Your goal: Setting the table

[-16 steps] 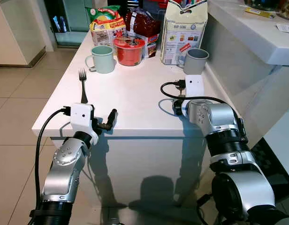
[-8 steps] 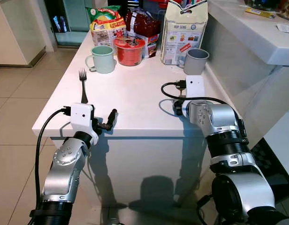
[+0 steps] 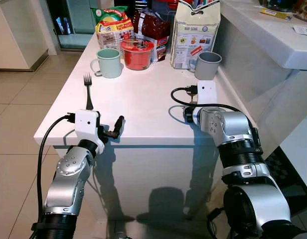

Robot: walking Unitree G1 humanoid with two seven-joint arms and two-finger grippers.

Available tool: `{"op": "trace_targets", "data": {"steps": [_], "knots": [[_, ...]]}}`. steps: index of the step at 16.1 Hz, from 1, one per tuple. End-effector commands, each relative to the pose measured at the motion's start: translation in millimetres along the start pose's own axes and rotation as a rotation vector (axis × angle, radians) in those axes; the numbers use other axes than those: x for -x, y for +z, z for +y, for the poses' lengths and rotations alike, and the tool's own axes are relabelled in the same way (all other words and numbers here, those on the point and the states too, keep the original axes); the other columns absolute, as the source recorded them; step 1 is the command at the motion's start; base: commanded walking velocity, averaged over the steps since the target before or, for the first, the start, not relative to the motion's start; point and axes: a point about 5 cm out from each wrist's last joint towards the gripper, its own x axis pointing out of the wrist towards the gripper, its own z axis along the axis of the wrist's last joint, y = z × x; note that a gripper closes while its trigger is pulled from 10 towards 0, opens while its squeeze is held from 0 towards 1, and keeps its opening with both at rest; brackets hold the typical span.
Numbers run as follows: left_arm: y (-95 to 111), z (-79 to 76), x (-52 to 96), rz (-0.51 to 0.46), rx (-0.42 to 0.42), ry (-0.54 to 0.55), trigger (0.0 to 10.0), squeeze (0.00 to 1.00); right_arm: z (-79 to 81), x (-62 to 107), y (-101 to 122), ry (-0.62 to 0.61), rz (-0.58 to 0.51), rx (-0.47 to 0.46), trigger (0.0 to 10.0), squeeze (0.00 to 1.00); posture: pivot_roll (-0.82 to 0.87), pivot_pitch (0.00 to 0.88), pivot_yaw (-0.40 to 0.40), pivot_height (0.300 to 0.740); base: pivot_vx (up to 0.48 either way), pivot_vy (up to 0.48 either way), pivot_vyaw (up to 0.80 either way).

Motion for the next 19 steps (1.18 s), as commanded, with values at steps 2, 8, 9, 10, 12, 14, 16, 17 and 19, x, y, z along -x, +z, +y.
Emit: {"op": "trace_targets", "data": {"steps": [2,8,9,10,12,14,16,17,19], "knots": [[8,1.1,-2.9,-0.027,-0.022,0.003,10.0,0.00,-2.5,-7.8,-25,-0.003,0.122,-0.010,10.0,0.00,0.14,0.000,-0.020,0.740,0.000,0.000,0.00],[9,2.8,-2.1,-0.028,-0.028,0.007,10.0,0.00,-3.1,-10.1,-28,0.002,0.128,-0.036,10.0,0.00,0.15,0.000,-0.017,0.740,0.000,0.000,0.00],[9,2.8,-1.9,-0.028,-0.029,0.007,10.0,0.00,-2.9,-10.2,-29,0.005,0.132,-0.041,0.0,0.00,0.15,0.000,-0.016,0.740,0.000,0.000,0.00],[9,3.2,-1.6,-0.027,-0.029,0.008,10.0,0.00,-2.3,-10.5,-30,0.012,0.141,-0.053,0.0,0.00,0.15,0.000,-0.016,0.740,0.000,0.000,0.00],[9,4.0,-1.6,-0.026,-0.032,0.009,10.0,0.00,-2.6,-11.3,-30,0.009,0.143,-0.058,0.0,0.00,0.15,0.000,-0.012,0.740,0.000,0.000,0.00],[10,4.4,-1.8,-0.027,-0.033,0.009,10.0,0.00,-2.4,-11.5,-30,0.009,0.144,-0.060,0.0,0.00,0.15,0.000,-0.012,0.740,0.000,0.000,0.00],[11,5.7,-0.7,-0.028,-0.035,0.008,10.0,0.00,0.3,-10.8,-32,0.010,0.149,-0.060,0.0,0.00,0.15,0.000,-0.008,0.740,0.000,0.000,0.00],[11,6.0,-0.5,-0.028,-0.036,0.007,10.0,0.00,0.3,-10.8,-32,0.009,0.150,-0.061,0.0,0.00,0.16,0.000,-0.007,0.740,0.000,0.000,0.00],[12,6.3,-0.7,-0.027,-0.037,0.006,10.0,0.00,0.1,-11.0,-32,0.008,0.150,-0.063,0.0,0.00,0.15,0.000,-0.004,0.740,0.000,0.000,0.00]]}}
